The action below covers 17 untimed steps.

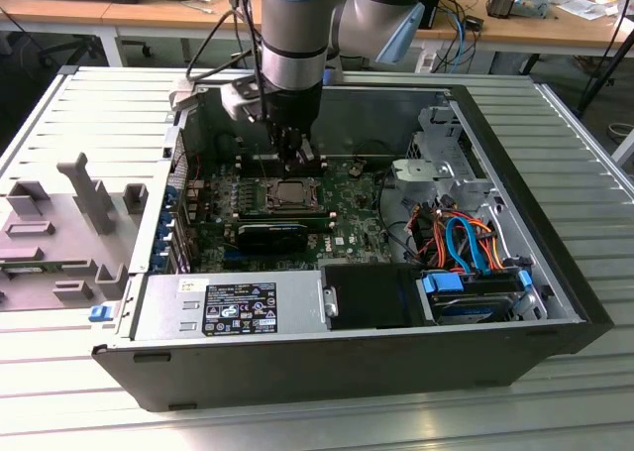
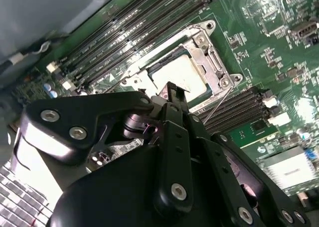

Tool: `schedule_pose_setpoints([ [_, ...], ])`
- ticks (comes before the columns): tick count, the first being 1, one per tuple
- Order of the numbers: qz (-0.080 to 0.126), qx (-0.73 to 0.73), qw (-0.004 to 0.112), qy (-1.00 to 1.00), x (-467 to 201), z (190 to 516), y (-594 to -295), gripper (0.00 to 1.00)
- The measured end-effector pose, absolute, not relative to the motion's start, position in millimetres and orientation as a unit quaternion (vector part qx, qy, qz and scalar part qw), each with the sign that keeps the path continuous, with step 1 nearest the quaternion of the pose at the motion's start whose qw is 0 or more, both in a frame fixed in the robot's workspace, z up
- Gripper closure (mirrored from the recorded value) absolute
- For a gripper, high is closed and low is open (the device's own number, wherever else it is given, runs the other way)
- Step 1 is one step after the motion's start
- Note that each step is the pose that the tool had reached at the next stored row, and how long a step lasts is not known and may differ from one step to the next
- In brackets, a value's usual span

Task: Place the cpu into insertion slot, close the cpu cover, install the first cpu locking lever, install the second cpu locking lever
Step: 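Install the first cpu locking lever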

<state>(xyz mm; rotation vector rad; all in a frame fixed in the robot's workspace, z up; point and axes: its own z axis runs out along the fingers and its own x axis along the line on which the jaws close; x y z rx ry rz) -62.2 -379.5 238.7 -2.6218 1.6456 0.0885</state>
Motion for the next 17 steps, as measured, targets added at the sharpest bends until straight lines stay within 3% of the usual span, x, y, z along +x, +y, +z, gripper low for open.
schedule_pose_setpoints([
  [7, 0.021, -0.818, 0.013, 0.575, -62.1, 238.0, -379.5, 0.89],
  [17, 0.018, -0.755, 0.013, 0.655, -62.2, 237.2, -379.5, 0.89],
])
